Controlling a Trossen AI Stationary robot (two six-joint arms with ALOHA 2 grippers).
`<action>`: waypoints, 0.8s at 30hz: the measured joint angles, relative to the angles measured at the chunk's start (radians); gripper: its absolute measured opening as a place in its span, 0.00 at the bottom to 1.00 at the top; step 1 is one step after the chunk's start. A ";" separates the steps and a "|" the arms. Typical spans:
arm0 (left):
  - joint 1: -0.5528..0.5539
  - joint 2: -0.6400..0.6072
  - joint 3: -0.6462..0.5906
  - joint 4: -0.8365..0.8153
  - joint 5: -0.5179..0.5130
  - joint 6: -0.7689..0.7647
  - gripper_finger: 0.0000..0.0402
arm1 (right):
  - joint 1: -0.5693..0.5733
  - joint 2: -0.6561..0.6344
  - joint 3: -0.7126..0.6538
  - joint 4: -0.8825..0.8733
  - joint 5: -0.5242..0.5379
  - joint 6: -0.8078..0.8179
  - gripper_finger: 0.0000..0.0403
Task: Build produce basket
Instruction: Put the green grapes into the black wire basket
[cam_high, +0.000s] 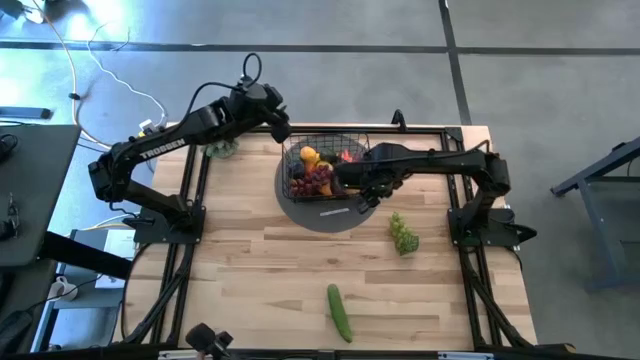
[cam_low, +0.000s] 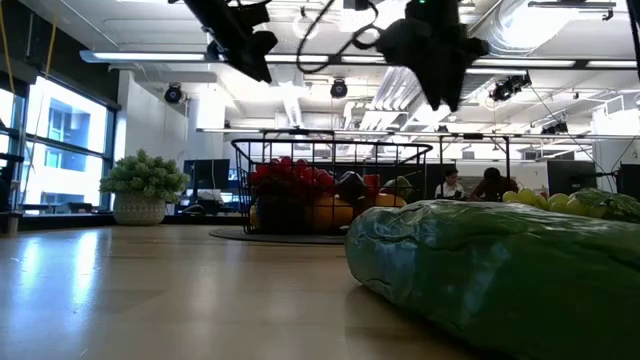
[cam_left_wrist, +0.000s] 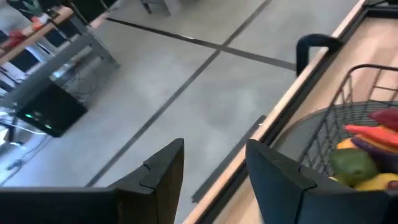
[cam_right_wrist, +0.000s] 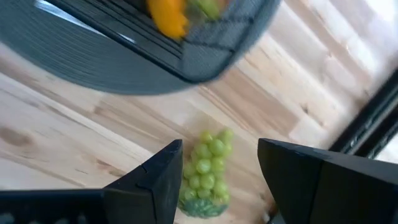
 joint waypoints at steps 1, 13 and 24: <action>0.000 0.000 0.004 -0.001 -0.005 0.009 0.40 | 0.000 -0.019 -0.028 0.001 -0.004 0.019 0.47; 0.000 0.000 0.009 0.000 0.057 -0.014 0.40 | 0.042 -0.280 -0.380 0.161 -0.149 0.179 0.47; 0.000 0.000 0.009 0.000 0.131 -0.134 0.40 | 0.112 -0.393 -0.581 0.315 -0.179 0.250 0.50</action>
